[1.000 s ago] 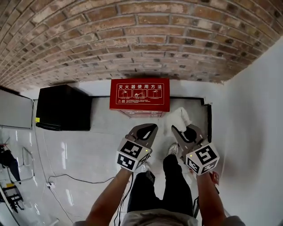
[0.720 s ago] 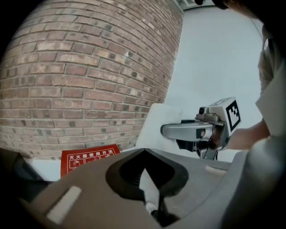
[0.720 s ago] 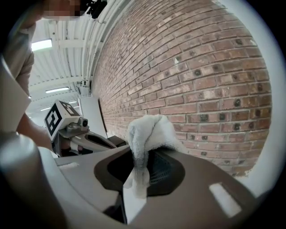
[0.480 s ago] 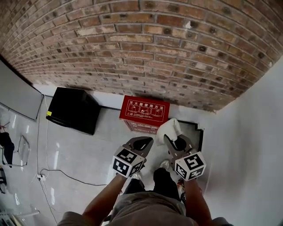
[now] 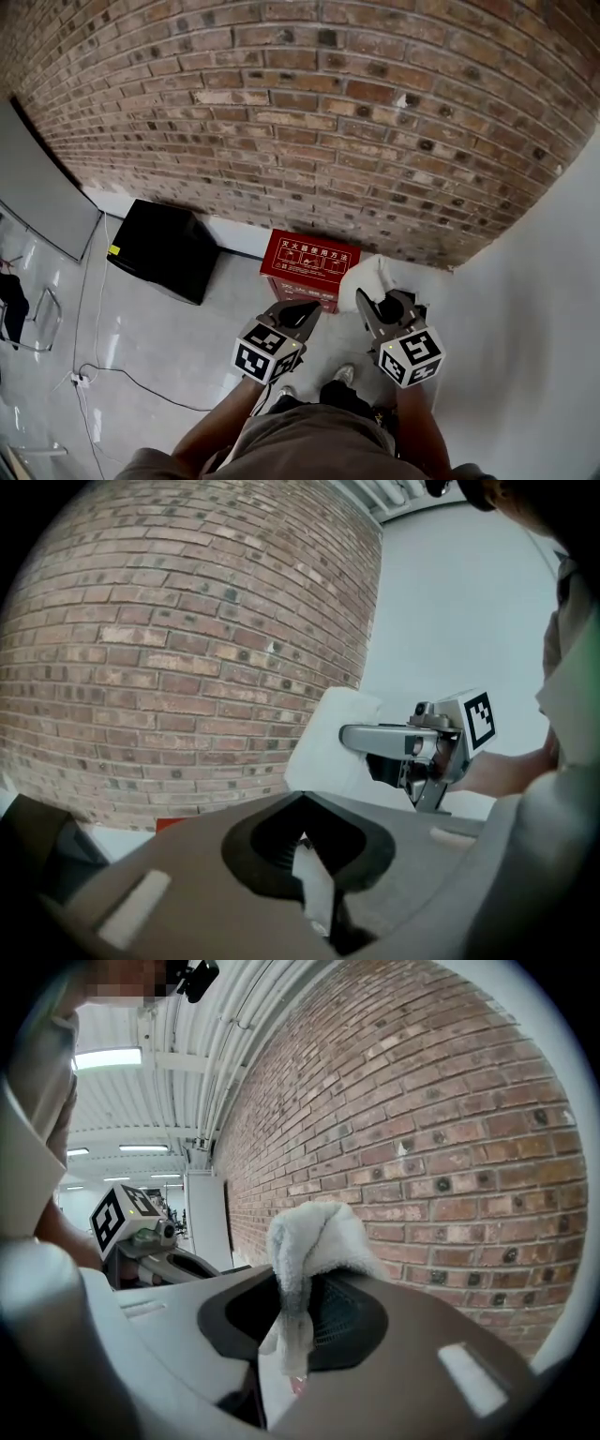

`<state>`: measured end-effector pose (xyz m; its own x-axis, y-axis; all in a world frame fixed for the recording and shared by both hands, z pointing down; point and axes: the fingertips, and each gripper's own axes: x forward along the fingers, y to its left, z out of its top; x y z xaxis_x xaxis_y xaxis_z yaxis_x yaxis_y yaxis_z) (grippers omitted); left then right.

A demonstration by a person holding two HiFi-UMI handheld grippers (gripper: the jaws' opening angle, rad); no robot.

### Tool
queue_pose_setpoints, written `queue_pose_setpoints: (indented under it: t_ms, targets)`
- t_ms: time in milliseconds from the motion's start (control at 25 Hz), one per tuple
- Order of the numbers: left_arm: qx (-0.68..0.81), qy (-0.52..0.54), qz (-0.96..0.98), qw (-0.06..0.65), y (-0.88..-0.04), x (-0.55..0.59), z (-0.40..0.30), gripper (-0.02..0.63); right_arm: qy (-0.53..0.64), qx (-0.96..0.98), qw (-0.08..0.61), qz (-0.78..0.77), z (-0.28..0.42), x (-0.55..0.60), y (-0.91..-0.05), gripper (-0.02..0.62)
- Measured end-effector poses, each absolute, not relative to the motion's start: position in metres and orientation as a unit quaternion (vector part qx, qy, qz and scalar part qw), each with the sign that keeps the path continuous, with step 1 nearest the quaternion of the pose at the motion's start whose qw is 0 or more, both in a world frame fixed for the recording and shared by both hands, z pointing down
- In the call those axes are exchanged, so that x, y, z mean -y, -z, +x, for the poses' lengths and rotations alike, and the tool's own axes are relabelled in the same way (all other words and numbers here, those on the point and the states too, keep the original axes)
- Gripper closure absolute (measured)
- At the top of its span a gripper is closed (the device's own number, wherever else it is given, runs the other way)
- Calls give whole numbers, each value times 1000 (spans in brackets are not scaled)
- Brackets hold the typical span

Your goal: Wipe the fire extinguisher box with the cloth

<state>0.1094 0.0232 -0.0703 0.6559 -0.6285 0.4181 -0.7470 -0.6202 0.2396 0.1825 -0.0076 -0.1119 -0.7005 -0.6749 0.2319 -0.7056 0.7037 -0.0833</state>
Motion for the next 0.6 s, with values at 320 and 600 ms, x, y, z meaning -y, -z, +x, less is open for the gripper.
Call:
queue_pose_setpoints:
  t_ms: [320,600]
  targets:
    - [379,-143,896,183,93,-22,113,603,-81,920,83,375,178,6,127,506]
    - [376,-141,898,180,95,-20,114,603,-77,921,79,374,174,8,129,506]
